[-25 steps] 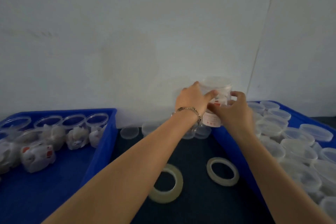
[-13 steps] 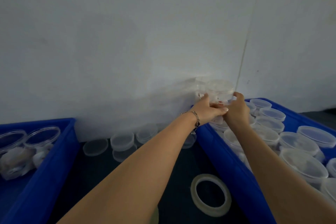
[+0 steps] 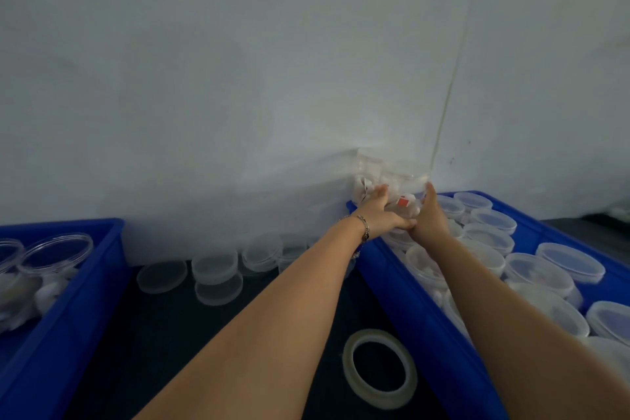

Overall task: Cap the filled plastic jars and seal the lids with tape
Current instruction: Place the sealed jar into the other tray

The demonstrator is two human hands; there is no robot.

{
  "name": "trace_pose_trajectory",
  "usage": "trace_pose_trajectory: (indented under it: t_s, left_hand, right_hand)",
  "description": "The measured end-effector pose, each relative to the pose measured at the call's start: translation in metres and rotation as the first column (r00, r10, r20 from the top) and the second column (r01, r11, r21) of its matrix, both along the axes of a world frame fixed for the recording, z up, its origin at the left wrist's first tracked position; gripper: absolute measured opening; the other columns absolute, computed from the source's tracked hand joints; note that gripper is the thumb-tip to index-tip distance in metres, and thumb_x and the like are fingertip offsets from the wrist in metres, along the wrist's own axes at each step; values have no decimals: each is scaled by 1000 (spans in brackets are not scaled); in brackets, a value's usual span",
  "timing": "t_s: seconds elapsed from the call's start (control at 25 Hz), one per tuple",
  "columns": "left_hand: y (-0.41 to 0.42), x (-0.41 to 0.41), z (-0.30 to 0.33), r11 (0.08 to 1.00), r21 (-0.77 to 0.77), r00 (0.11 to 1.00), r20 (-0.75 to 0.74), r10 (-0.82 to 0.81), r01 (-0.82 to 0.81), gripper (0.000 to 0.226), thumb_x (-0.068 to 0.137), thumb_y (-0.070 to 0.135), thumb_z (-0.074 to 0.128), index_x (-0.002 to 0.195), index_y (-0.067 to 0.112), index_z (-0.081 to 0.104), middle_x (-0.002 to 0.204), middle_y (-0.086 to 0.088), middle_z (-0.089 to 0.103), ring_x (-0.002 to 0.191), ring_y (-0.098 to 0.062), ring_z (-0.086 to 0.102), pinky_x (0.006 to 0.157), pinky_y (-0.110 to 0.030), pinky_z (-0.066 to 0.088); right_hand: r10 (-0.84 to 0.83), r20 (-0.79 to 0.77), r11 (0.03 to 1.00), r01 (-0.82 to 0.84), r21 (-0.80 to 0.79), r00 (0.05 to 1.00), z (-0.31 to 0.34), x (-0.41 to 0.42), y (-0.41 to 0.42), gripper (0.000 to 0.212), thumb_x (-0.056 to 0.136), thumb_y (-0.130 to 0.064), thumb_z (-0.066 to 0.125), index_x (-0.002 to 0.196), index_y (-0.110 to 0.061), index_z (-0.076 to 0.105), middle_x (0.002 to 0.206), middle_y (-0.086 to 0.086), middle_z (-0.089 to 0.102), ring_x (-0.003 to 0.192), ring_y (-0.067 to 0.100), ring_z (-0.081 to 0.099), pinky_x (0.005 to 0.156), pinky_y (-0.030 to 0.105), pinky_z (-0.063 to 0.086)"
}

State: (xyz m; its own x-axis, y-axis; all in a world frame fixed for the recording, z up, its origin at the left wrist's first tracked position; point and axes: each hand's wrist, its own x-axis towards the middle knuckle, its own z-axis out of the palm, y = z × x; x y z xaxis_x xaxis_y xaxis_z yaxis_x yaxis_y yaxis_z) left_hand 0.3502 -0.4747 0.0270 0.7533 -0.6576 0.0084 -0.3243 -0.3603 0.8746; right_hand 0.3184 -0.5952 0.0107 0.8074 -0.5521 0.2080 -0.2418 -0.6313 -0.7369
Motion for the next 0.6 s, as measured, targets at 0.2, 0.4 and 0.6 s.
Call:
trace_pose_trajectory:
  t_s: [0.2,0.4,0.6]
  left_hand:
    - [-1,-1,-2,999,29,999,-45,-22,23,100,83,38,68,151,26,-3,159,0,1,145,-23,7,116,-42,13]
    - [43,-8,-10,982,180,999,2,-51,50,85,88,50,57,151,23,8,157,-3,17,142,-22,21,113,-34,20]
    - [148,-37,-15,951,287,984,162,75,-119,57,96,25,51,147,17,29,149,-5,38,134,-21,38,105,-26,30]
  right_hand:
    - [5,-18,999,-4,48,1000,-1,1,-3,89,91,-8,60,152,-19,-5,153,16,25,133,34,38,104,41,35]
    - [-338,177,941,330,70,924,4,-23,29,74,92,-20,60,149,-12,13,152,18,23,134,37,34,103,45,38]
    - [-62,312,994,86,-64,948,-9,-36,117,30,91,-11,50,120,-4,49,120,15,55,103,31,54,80,36,40]
